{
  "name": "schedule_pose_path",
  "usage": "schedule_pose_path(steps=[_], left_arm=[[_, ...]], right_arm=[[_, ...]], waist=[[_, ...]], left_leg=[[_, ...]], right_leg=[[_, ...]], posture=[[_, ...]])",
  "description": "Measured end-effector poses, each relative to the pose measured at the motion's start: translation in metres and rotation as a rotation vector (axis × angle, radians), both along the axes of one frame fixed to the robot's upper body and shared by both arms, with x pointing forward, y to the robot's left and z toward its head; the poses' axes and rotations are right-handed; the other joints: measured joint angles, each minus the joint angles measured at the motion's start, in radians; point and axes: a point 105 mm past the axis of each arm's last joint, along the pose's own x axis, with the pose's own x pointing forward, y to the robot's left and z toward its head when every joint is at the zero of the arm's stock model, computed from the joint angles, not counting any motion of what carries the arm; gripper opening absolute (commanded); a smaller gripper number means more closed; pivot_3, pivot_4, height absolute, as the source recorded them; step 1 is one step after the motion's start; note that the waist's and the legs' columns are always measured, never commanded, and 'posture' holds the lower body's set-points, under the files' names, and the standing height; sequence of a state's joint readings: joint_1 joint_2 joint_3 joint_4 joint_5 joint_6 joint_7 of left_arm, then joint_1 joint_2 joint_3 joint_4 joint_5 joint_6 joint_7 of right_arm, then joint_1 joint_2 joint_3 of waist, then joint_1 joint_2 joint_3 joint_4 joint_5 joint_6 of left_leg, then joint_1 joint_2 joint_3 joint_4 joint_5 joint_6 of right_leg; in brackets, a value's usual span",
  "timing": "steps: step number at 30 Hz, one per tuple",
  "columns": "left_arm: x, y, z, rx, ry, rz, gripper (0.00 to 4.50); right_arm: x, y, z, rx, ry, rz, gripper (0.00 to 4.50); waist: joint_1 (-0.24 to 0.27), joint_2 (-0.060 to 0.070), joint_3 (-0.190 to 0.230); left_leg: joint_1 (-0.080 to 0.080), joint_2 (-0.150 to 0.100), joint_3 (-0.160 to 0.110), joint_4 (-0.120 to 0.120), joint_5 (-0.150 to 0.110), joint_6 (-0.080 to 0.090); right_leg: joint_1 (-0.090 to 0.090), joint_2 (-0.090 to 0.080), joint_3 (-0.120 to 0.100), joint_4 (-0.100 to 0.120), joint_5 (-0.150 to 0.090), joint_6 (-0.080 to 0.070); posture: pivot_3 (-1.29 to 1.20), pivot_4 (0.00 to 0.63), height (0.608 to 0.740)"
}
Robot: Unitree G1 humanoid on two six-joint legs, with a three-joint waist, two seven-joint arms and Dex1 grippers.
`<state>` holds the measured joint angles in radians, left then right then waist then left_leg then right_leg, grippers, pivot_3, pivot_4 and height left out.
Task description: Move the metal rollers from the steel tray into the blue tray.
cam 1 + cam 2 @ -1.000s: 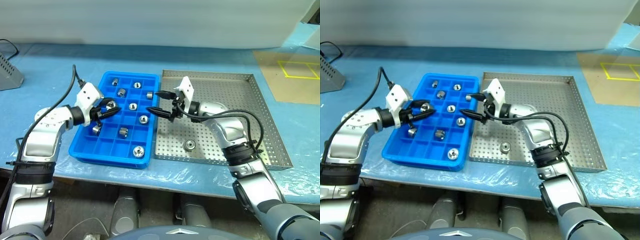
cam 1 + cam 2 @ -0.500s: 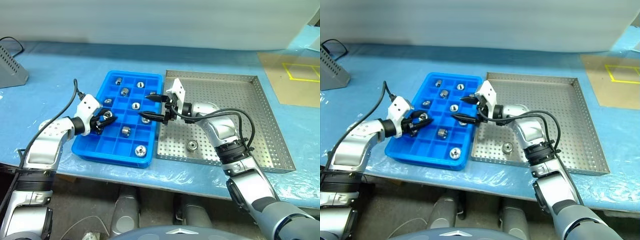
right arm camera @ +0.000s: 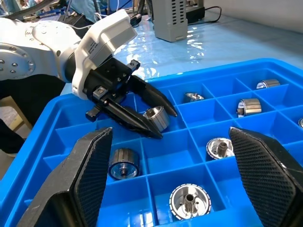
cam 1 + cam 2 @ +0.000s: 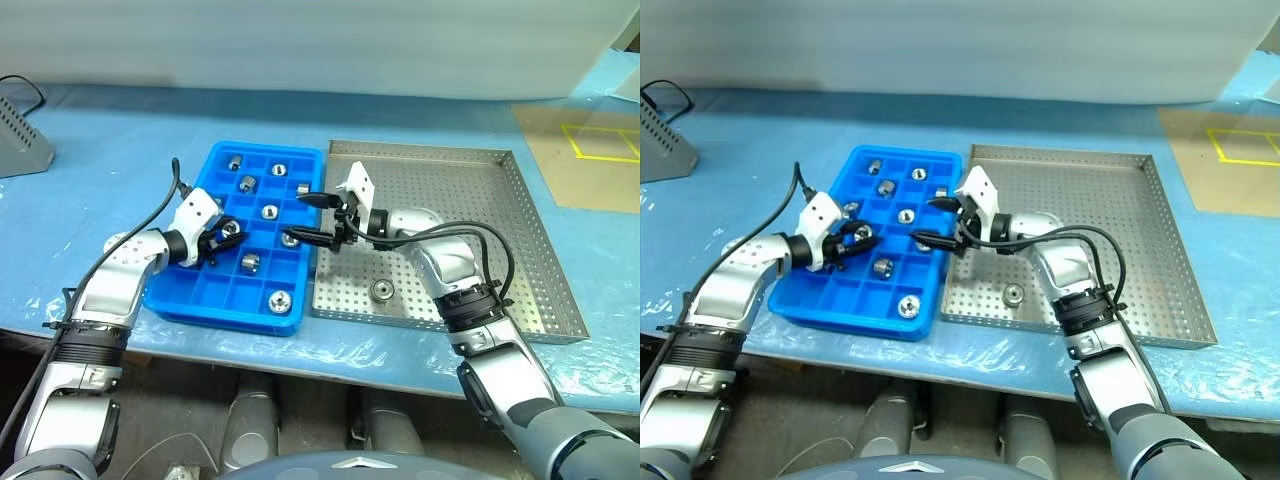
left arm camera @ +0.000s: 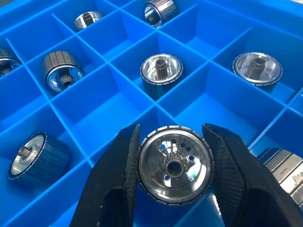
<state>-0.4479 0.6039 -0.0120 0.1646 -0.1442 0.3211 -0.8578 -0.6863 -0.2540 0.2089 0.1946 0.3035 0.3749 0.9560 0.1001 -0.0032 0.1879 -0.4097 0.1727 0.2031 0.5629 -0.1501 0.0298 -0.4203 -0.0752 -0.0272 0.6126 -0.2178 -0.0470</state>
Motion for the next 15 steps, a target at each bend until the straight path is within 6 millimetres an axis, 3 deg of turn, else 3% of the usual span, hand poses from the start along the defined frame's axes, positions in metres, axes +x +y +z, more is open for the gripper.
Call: schedule_pose_path(steps=[6,11,15], left_arm=[[0.002,0.001,-0.001,-0.042,0.032,0.019,3.63],[0.007,-0.007,0.01,-0.051,-0.001,0.004,3.63],[0.006,-0.028,0.02,-0.073,-0.018,-0.076,3.63]], right_arm=[[0.001,0.0,0.0,-0.002,-0.003,-0.008,4.04],[0.001,-0.001,0.0,-0.003,-0.003,-0.017,4.04],[0.003,-0.014,0.004,-0.016,-0.02,-0.049,4.04]], waist=[[-0.001,0.0,0.0],[-0.001,0.0,0.0],[0.0,0.0,0.0]], left_leg=[[0.001,0.0,0.0,0.0,0.001,-0.001],[0.001,0.0,0.0,0.001,0.001,-0.001],[0.0,0.0,0.0,0.001,0.001,-0.001]], right_leg=[[0.0,0.0,0.0,0.002,0.0,0.0],[0.0,0.0,0.0,0.003,0.0,0.0],[0.0,0.0,0.0,0.003,0.0,0.0]], posture=[[0.1,0.15,0.74],[0.06,0.15,0.74],[0.0,0.15,0.74]])
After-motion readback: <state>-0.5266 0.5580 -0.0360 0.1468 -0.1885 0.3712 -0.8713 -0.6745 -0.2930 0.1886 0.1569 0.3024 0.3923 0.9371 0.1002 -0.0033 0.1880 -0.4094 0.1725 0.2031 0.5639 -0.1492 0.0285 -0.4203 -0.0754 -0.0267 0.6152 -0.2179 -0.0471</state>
